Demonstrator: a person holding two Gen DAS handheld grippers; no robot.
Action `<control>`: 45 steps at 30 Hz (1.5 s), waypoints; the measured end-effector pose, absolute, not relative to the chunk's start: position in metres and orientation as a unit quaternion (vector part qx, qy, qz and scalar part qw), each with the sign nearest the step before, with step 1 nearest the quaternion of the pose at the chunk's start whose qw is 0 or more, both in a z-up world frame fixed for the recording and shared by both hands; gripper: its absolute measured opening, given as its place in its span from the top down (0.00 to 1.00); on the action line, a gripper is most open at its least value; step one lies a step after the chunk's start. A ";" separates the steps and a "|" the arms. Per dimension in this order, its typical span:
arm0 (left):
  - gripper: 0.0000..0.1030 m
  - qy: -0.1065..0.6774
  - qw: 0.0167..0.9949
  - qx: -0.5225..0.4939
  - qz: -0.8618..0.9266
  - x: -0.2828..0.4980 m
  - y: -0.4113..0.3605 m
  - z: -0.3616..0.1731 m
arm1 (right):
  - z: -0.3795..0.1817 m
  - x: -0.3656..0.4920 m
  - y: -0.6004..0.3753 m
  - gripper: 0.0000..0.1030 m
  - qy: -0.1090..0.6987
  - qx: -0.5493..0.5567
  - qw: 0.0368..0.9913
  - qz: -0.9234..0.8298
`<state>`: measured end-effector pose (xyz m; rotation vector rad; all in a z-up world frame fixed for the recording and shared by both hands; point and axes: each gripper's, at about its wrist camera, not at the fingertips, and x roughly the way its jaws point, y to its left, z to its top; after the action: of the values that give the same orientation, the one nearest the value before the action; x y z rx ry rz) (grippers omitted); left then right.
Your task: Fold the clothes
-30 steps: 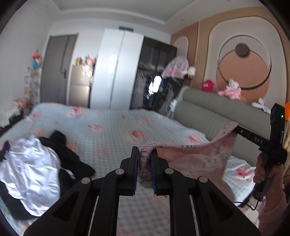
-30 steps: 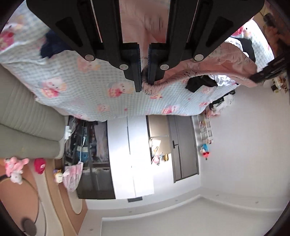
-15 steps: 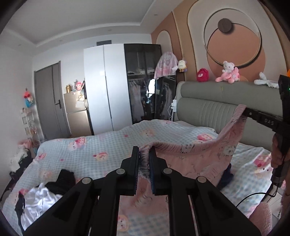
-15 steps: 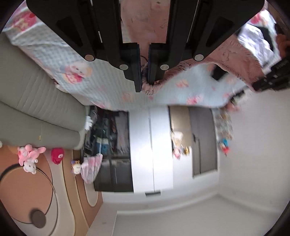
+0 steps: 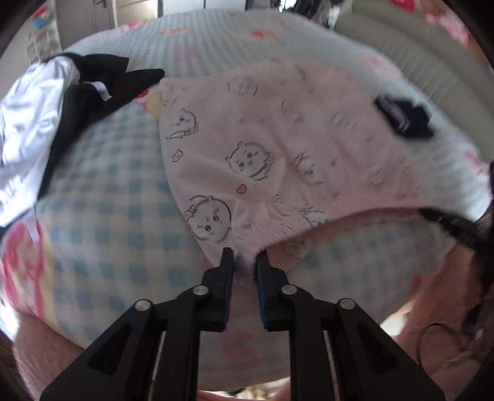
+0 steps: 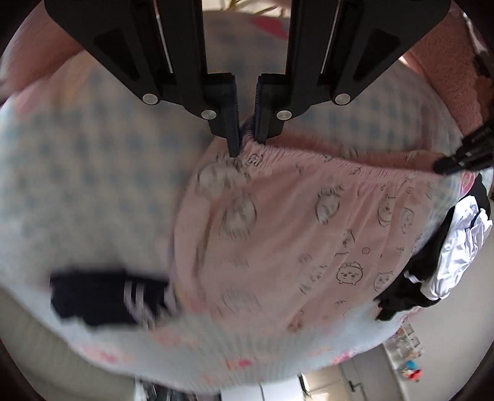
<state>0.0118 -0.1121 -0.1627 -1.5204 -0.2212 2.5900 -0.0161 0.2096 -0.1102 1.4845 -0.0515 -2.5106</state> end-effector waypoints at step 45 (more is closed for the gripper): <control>0.96 -0.284 0.096 -0.478 0.825 0.011 -0.153 -0.160 | -0.066 -0.019 0.242 0.82 -0.152 0.511 0.141 -0.834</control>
<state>0.0107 -0.1527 -0.1603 -1.4174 -0.8416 2.4456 -0.0190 0.2424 -0.0662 1.4748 -0.4402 -2.4078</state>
